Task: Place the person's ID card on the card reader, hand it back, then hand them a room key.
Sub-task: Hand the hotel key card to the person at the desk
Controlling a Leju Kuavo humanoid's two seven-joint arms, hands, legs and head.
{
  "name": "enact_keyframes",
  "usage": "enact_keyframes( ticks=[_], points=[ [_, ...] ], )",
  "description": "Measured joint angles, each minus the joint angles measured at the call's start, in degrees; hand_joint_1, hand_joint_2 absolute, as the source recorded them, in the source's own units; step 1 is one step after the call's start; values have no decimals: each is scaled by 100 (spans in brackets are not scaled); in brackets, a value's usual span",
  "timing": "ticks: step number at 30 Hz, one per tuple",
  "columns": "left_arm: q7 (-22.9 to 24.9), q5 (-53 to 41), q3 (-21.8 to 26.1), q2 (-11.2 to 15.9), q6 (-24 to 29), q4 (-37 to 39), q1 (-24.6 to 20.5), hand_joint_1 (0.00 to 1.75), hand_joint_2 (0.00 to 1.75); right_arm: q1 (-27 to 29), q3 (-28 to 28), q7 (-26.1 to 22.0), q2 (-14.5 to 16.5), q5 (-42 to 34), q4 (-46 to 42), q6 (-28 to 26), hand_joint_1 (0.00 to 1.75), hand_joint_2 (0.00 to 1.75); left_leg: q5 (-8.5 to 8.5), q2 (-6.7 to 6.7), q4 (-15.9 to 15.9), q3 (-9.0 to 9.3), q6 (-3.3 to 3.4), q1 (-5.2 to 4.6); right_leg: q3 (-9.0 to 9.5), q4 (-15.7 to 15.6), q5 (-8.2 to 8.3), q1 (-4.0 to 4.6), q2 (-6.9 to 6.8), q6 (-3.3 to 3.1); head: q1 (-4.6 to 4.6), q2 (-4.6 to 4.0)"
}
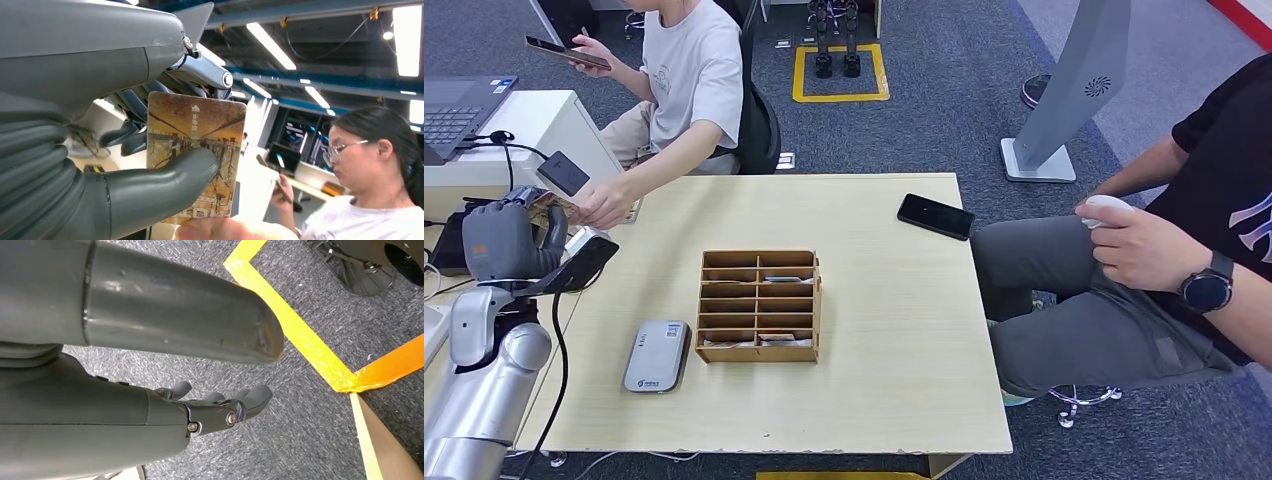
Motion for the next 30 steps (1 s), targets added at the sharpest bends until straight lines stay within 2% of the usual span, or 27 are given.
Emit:
enact_keyframes(
  ticks=[2, 8, 11, 14, 20, 30],
  points=[
    [-82, 260, -22, 0, -177, -6, 0, 0, 175, 1, 16, 13, 0, -67, -1, -1, 0, 0, 0, -1, 0, 0, 0, 0, -1, 0, 0, 0, 0, 0, 0, 0],
    [-10, 891, -248, 20, -1386, -325, 118, 0, 175, 52, 75, 72, 0, -293, -10, -20, 0, 0, 0, -1, 0, -2, 0, 0, -1, 0, 0, 0, 0, 0, 0, 0],
    [-9, 1042, -408, 79, -1810, -639, 223, 0, 175, 95, 107, 78, 0, -367, -24, -21, 0, 0, 0, 1, 0, -3, 0, 0, -2, 0, 0, 0, 0, 0, 0, 0],
    [-13, 1083, -522, 126, -2000, -940, 301, 0, 175, 112, 130, 85, 0, -426, -35, -19, 0, 0, 0, 0, 0, -4, 0, 0, -3, 0, 0, 0, 0, 0, -1, 0],
    [-14, 921, -652, 163, -2005, -1207, 339, 0, 175, 125, 149, 109, 0, -460, -64, -11, 0, 0, 0, 0, 0, -4, 0, 0, -3, 0, 0, 0, 0, 0, 0, 0],
    [-883, 1391, -977, 390, -2573, -1908, 775, 0, 175, 151, 259, 126, -4, -584, -95, 4, 0, 0, -1, 1, 0, -8, 0, 0, -8, 0, -1, 0, 1, 0, 0, 0]
  ],
)
